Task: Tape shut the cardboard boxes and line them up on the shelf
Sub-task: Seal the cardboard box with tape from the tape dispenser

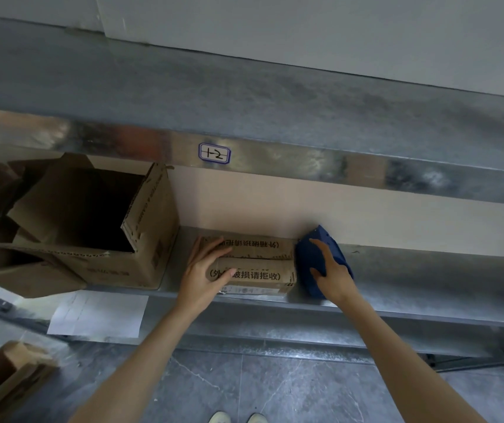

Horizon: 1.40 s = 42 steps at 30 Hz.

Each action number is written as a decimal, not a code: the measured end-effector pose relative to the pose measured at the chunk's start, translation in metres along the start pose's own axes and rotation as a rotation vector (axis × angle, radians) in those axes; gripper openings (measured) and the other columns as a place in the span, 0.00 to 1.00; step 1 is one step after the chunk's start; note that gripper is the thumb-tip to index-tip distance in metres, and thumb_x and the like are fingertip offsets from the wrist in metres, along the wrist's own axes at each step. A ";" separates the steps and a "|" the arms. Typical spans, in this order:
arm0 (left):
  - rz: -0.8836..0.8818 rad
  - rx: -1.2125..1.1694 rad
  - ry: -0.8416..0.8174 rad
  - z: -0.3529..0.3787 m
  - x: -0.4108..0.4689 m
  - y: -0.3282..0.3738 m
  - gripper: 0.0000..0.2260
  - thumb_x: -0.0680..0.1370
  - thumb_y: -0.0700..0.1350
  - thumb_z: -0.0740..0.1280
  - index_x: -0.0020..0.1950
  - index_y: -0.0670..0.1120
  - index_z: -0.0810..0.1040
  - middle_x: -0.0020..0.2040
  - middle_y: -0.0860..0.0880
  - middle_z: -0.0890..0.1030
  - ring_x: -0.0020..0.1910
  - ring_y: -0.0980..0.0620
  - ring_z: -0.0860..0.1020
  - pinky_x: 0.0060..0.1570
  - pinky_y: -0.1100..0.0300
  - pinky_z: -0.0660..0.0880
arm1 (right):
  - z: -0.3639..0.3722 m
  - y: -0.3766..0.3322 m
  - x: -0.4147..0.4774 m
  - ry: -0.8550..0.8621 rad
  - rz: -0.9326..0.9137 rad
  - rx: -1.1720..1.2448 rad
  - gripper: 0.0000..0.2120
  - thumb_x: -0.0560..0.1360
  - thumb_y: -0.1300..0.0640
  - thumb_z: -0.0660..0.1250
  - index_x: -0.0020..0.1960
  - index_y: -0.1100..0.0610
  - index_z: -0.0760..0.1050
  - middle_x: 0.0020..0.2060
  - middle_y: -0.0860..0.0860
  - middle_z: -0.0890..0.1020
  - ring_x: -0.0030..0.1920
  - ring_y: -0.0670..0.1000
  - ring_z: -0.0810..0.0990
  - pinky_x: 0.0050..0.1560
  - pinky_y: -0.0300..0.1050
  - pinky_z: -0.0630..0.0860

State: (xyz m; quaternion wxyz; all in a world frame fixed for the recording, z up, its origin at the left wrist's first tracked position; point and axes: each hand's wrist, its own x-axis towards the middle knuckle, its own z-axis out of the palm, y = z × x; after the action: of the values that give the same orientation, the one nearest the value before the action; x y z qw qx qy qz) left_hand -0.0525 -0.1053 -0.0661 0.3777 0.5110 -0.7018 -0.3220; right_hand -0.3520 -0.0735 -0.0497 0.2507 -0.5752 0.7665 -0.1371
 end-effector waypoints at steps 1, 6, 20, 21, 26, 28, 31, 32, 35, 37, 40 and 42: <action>-0.005 -0.009 0.005 0.001 0.000 0.000 0.19 0.74 0.47 0.75 0.65 0.51 0.79 0.73 0.59 0.70 0.79 0.52 0.52 0.74 0.54 0.52 | -0.001 0.000 -0.001 0.037 0.004 -0.012 0.26 0.81 0.55 0.61 0.75 0.43 0.56 0.42 0.58 0.81 0.32 0.57 0.77 0.30 0.49 0.73; 0.014 -0.039 0.005 0.008 0.001 0.002 0.18 0.74 0.46 0.76 0.63 0.51 0.80 0.71 0.60 0.70 0.77 0.59 0.54 0.73 0.65 0.50 | -0.021 -0.008 -0.010 0.211 -0.055 -0.041 0.17 0.80 0.48 0.62 0.68 0.43 0.66 0.44 0.54 0.83 0.35 0.55 0.78 0.31 0.44 0.72; -0.017 -0.049 0.004 0.036 0.010 0.026 0.22 0.72 0.36 0.75 0.61 0.44 0.70 0.66 0.49 0.65 0.66 0.55 0.67 0.63 0.76 0.61 | -0.032 -0.080 -0.015 -0.036 -0.482 -0.219 0.20 0.82 0.49 0.59 0.73 0.42 0.61 0.34 0.49 0.77 0.28 0.49 0.72 0.30 0.47 0.72; -0.022 -0.048 0.004 0.036 0.010 0.025 0.22 0.72 0.36 0.75 0.61 0.44 0.70 0.66 0.50 0.64 0.66 0.55 0.67 0.63 0.77 0.59 | -0.034 -0.080 -0.013 -0.066 -0.482 -0.217 0.20 0.81 0.49 0.59 0.72 0.42 0.61 0.34 0.48 0.75 0.28 0.48 0.72 0.31 0.49 0.73; -0.042 -0.030 0.000 0.037 0.008 0.024 0.21 0.73 0.38 0.75 0.63 0.41 0.72 0.68 0.49 0.65 0.69 0.55 0.66 0.64 0.78 0.57 | -0.038 -0.079 -0.008 -0.181 -0.479 -0.165 0.21 0.81 0.53 0.62 0.71 0.42 0.61 0.42 0.53 0.79 0.34 0.53 0.76 0.36 0.51 0.76; -0.039 -0.020 0.013 0.037 0.007 0.024 0.21 0.73 0.39 0.75 0.63 0.41 0.73 0.70 0.48 0.66 0.70 0.55 0.65 0.65 0.77 0.57 | -0.031 -0.078 -0.012 -0.196 -0.500 -0.194 0.22 0.81 0.54 0.61 0.73 0.44 0.59 0.43 0.56 0.81 0.35 0.55 0.77 0.31 0.48 0.73; -0.037 -0.021 0.033 0.037 0.004 0.026 0.21 0.73 0.40 0.76 0.64 0.42 0.73 0.71 0.49 0.67 0.72 0.56 0.65 0.66 0.76 0.57 | -0.023 -0.078 -0.017 -0.078 -0.509 -0.178 0.23 0.81 0.56 0.59 0.74 0.44 0.60 0.31 0.50 0.75 0.26 0.49 0.71 0.23 0.41 0.61; -0.038 -0.021 0.034 0.037 0.004 0.026 0.21 0.73 0.40 0.76 0.64 0.41 0.74 0.72 0.49 0.67 0.72 0.56 0.65 0.67 0.76 0.57 | -0.021 -0.078 -0.019 -0.016 -0.506 -0.182 0.23 0.81 0.55 0.59 0.74 0.44 0.61 0.28 0.47 0.72 0.24 0.47 0.68 0.23 0.40 0.59; -0.035 -0.040 0.029 0.035 0.003 0.026 0.22 0.73 0.41 0.76 0.64 0.41 0.74 0.72 0.47 0.67 0.73 0.54 0.65 0.68 0.73 0.58 | -0.015 -0.081 -0.026 0.126 -0.506 -0.221 0.21 0.81 0.51 0.59 0.73 0.44 0.64 0.29 0.48 0.75 0.24 0.48 0.70 0.23 0.40 0.61; -0.023 -0.040 0.019 0.033 0.004 0.025 0.22 0.73 0.41 0.75 0.64 0.42 0.74 0.73 0.49 0.67 0.73 0.55 0.65 0.68 0.73 0.58 | -0.013 -0.084 -0.027 0.181 -0.523 -0.241 0.20 0.81 0.49 0.59 0.73 0.46 0.67 0.32 0.51 0.80 0.26 0.51 0.74 0.24 0.40 0.65; -0.015 -0.049 -0.024 0.026 0.004 0.021 0.21 0.74 0.42 0.75 0.65 0.45 0.74 0.73 0.51 0.66 0.73 0.57 0.64 0.69 0.71 0.59 | -0.013 -0.090 -0.029 0.244 -0.541 -0.234 0.19 0.81 0.50 0.62 0.72 0.48 0.70 0.32 0.53 0.81 0.26 0.52 0.76 0.24 0.41 0.67; 0.005 -0.059 -0.064 0.019 0.007 0.020 0.21 0.74 0.41 0.75 0.65 0.45 0.75 0.72 0.51 0.67 0.72 0.56 0.65 0.71 0.64 0.63 | -0.015 -0.094 -0.031 0.303 -0.579 -0.172 0.19 0.79 0.53 0.66 0.70 0.50 0.73 0.29 0.53 0.81 0.23 0.52 0.74 0.22 0.40 0.67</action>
State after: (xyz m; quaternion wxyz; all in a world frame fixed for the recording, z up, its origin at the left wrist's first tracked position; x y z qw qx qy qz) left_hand -0.0793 -0.1050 -0.0577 0.3708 0.4872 -0.7052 -0.3576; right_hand -0.2773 -0.0731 0.0167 0.0351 -0.7611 0.6087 -0.2214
